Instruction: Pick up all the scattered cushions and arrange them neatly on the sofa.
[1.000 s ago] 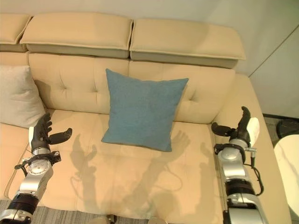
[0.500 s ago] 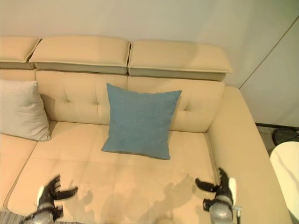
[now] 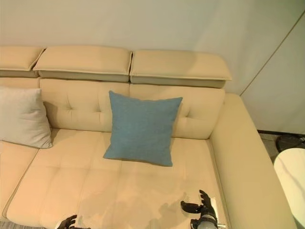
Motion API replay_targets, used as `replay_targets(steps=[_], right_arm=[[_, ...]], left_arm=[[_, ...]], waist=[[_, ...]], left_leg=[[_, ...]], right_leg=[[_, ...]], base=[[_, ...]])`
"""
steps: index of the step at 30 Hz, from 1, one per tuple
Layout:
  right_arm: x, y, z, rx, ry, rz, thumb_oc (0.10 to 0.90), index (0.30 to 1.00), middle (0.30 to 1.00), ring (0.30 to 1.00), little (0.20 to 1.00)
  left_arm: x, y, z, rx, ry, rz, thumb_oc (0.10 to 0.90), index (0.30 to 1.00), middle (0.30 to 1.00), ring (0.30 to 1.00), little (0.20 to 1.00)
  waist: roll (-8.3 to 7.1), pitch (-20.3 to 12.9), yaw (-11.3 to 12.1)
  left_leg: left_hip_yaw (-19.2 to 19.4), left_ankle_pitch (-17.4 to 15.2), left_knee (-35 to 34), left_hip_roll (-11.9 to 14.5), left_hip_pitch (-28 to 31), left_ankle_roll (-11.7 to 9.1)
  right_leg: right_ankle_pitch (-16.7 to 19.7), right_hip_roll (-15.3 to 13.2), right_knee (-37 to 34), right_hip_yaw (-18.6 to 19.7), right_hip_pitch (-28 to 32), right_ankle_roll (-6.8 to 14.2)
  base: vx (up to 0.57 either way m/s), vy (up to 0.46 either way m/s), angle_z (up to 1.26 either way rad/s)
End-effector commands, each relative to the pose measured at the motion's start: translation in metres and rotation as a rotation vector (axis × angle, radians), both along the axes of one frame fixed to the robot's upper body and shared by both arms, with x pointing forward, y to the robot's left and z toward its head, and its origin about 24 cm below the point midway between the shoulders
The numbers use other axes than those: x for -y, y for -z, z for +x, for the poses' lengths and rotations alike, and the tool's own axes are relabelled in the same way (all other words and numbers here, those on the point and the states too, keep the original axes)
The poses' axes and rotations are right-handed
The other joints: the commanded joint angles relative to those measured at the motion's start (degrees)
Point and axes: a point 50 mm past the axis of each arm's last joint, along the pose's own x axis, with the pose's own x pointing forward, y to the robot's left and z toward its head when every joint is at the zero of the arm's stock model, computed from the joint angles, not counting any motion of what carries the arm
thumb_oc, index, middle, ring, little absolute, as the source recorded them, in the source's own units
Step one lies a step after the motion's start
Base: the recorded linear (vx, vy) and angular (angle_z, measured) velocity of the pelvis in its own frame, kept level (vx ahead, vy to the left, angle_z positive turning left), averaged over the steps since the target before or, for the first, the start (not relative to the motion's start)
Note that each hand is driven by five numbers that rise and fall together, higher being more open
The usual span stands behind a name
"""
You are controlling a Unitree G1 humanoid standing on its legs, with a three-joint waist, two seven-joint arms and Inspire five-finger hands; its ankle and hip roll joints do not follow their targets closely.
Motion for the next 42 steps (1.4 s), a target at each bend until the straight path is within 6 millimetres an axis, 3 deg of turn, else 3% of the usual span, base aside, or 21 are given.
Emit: replay_targets(steps=[1,2,5,6,7,12,14,18,19,21,24,25,26,28,30,31,34,36,37,42], right_arm=[[0.016,-0.026,0.032,0.165,0.016,-0.059,0.8,0.9,0.9,0.9,0.9],[0.016,-0.025,0.036,0.149,-0.002,-0.067,0.8,0.9,0.9,0.9,0.9],[0.016,-0.024,0.036,0.139,-0.003,-0.064,0.8,0.9,0.9,0.9,0.9],[0.016,-0.024,0.036,0.139,-0.003,-0.064,0.8,0.9,0.9,0.9,0.9],[0.016,-0.02,0.031,0.113,-0.007,-0.058,0.8,0.9,0.9,0.9,0.9],[0.016,-0.014,0.025,0.077,-0.006,-0.057,0.8,0.9,0.9,0.9,0.9],[0.014,-0.01,0.026,0.048,-0.007,-0.055,0.8,0.9,0.9,0.9,0.9],[0.012,-0.007,0.026,0.027,-0.013,-0.055,0.8,0.9,0.9,0.9,0.9],[0.005,-0.003,0.027,0.002,-0.036,-0.046,0.8,0.9,0.9,0.9,0.9],[0.003,-0.002,0.028,-0.006,-0.038,-0.043,0.8,0.9,0.9,0.9,0.9],[0.002,-0.001,0.028,-0.014,-0.042,-0.044,0.8,0.9,0.9,0.9,0.9],[-0.003,0.002,0.028,-0.038,-0.052,-0.035,0.8,0.9,0.9,0.9,0.9],[-0.003,0.002,0.028,-0.037,-0.052,-0.034,0.8,0.9,0.9,0.9,0.9],[-0.004,0.004,0.025,-0.046,-0.05,-0.025,0.8,0.9,0.9,0.9,0.9],[-0.004,0.004,0.025,-0.046,-0.05,-0.024,0.8,0.9,0.9,0.9,0.9],[-0.004,0.008,0.018,-0.075,-0.045,-0.019,0.8,0.9,0.9,0.9,0.9],[-0.006,0.011,0.016,-0.096,-0.054,-0.014,0.8,0.9,0.9,0.9,0.9],[-0.006,0.011,0.016,-0.096,-0.054,-0.014,0.8,0.9,0.9,0.9,0.9],[-0.008,0.011,0.018,-0.092,-0.07,-0.012,0.8,0.9,0.9,0.9,0.9],[-0.011,0.011,0.021,-0.095,-0.084,-0.012,0.8,0.9,0.9,0.9,0.9]], left_arm=[[-0.019,-0.01,0.019,0.066,0.022,0.095,0.8,0.9,0.9,0.9,0.9],[-0.015,-0.005,0.013,0.025,0.016,0.082,0.8,0.9,0.9,0.9,0.9],[-0.012,-0.002,0.007,-0.004,0.014,0.075,0.8,0.9,0.9,0.9,0.9],[-0.012,-0.002,0.007,-0.004,0.014,0.075,0.8,0.9,0.9,0.9,0.9],[-0.009,0.0,0.006,-0.013,0.029,0.065,0.8,0.9,0.9,0.9,0.9],[-0.004,-0.002,0.015,0.009,0.071,0.057,0.8,0.9,0.9,0.9,0.9],[-0.005,-0.006,0.026,0.043,0.103,0.078,0.8,0.9,0.9,0.9,0.9],[-0.008,-0.007,0.028,0.045,0.104,0.091,0.8,0.9,0.9,0.9,0.9],[-0.012,-0.006,0.026,0.034,0.086,0.104,0.8,0.9,0.9,0.9,0.9],[-0.015,-0.005,0.022,0.015,0.068,0.108,0.8,0.9,0.9,0.9,0.9],[-0.016,-0.004,0.019,0.002,0.053,0.11,0.8,0.9,0.9,0.9,0.9],[-0.016,-0.001,0.012,-0.028,0.023,0.104,0.8,0.9,0.9,0.9,0.9],[-0.017,-0.002,0.012,-0.028,0.023,0.105,0.8,0.9,0.9,0.9,0.9],[-0.017,-0.001,0.01,-0.047,0.039,0.112,0.8,0.9,0.9,0.9,0.9],[-0.017,-0.001,0.01,-0.047,0.039,0.113,0.8,0.9,0.9,0.9,0.9],[-0.017,0.0,0.007,-0.062,0.033,0.109,0.8,0.9,0.9,0.9,0.9],[-0.019,0.0,0.008,-0.065,0.038,0.11,0.8,0.9,0.9,0.9,0.9],[-0.019,0.0,0.008,-0.065,0.038,0.111,0.8,0.9,0.9,0.9,0.9],[-0.022,-0.002,0.011,-0.061,0.042,0.121,0.8,0.9,0.9,0.9,0.9],[-0.023,-0.003,0.014,-0.044,0.017,0.12,0.8,0.9,0.9,0.9,0.9]], waist=[[-2.96,2.9,1.0],[-4.01,3.3,1.5],[-4.32,2.9,1.2],[-4.32,2.8,1.2],[-3.99,2.1,0.2],[-2.74,1.2,-1.3],[-2.39,1.1,-2.1],[-2.7,1.2,-1.8],[-3.95,2.3,-1.2],[-4.6,3.0,-0.7],[-4.79,3.5,-0.4],[-4.84,4.7,-0.6],[-5.04,4.6,-0.6],[-4.34,5.6,-0.2],[-4.49,5.5,-0.3],[-3.42,5.0,0.7],[-3.05,4.1,1.5],[-3.08,3.9,1.5],[-3.25,2.5,2.6],[-3.6,1.4,4.0]], left_leg=[[2.6,-7.6,8.8,2.6,0.5,-3.1],[1.7,-12.3,17.2,0.8,0.0,-2.3],[0.0,-14.2,21.8,-1.0,0.6,-1.5],[0.0,-14.2,21.8,-1.0,0.6,-1.5],[0.5,-16.6,21.5,-2.1,4.3,-0.9],[1.1,-18.2,16.8,-3.0,10.5,-0.9],[1.3,-19.9,9.7,-4.5,12.8,0.3],[1.2,-19.6,7.2,-5.3,13.2,1.0],[-0.4,-18.6,6.1,-6.8,12.1,1.8],[-1.2,-17.8,5.2,-7.6,11.6,2.4],[-1.2,-17.2,4.2,-7.8,11.7,2.6],[-1.3,-15.7,2.8,-7.7,11.6,3.4],[-1.3,-15.4,2.7,-7.9,11.5,3.5],[-0.8,-14.4,2.5,-7.0,10.2,4.4],[-0.8,-14.2,2.4,-7.2,10.0,4.4],[-0.5,-13.0,1.8,-6.2,9.4,4.9],[-0.6,-12.4,2.5,-5.7,8.2,5.5],[-0.6,-12.3,2.5,-5.7,7.9,5.5],[-0.3,-12.2,3.5,-5.4,6.5,5.7],[1.1,-11.3,4.2,-4.7,4.5,5.6]], right_leg=[[-2.0,0.6,0.9,-0.2,-0.6,1.8],[-1.3,-0.2,0.9,-0.3,-1.0,1.1],[-0.5,-0.1,0.9,-0.5,-1.2,0.8],[-0.5,-0.1,0.9,-0.5,-1.3,0.8],[0.2,0.3,0.9,-0.9,-1.6,0.8],[1.8,0.6,0.9,-2.1,-2.8,1.3],[4.7,-0.3,0.9,-2.4,-5.6,2.8],[6.1,-0.8,0.9,-2.2,-6.9,3.7],[8.2,-1.5,1.0,-0.9,-8.9,5.0],[9.3,-2.2,1.2,-0.3,-10.0,6.0],[9.6,-2.6,1.2,-0.2,-10.4,6.6],[11.9,-3.5,3.0,2.2,-12.0,7.9],[11.9,-3.7,3.1,2.3,-12.2,7.9],[7.4,-3.1,8.7,5.8,-12.4,6.3],[7.4,-3.3,8.7,5.8,-12.6,6.3],[2.9,-2.5,14.5,4.6,-10.8,4.4],[-0.9,-1.1,19.8,5.8,-8.6,3.4],[-0.8,-1.1,19.7,5.8,-8.8,3.4],[-3.4,-0.2,21.6,6.5,-5.0,3.0],[-3.7,-1.0,21.9,5.4,-1.3,3.2]], base=[[-0.2,-0.077,0.23],[-0.22,-0.081,0.08],[-0.05,-0.014,0.08],[-0.03,0.042,-0.16],[-0.03,0.04,-0.27],[-0.04,0.087,0.21],[-0.21,0.204,0.3],[-0.16,0.118,0.01],[-0.24,0.111,-0.03],[-0.28,0.129,-0.33],[-0.21,0.075,-0.32],[-0.24,0.056,-0.11],[-0.36,0.084,-0.39],[-0.29,0.075,-0.4],[-0.16,0.048,-0.18],[-0.19,0.061,-0.17],[-0.14,0.022,-0.09],[-0.07,-0.032,-0.13],[-0.09,-0.064,-0.15],[-0.16,-0.112,-0.14]])
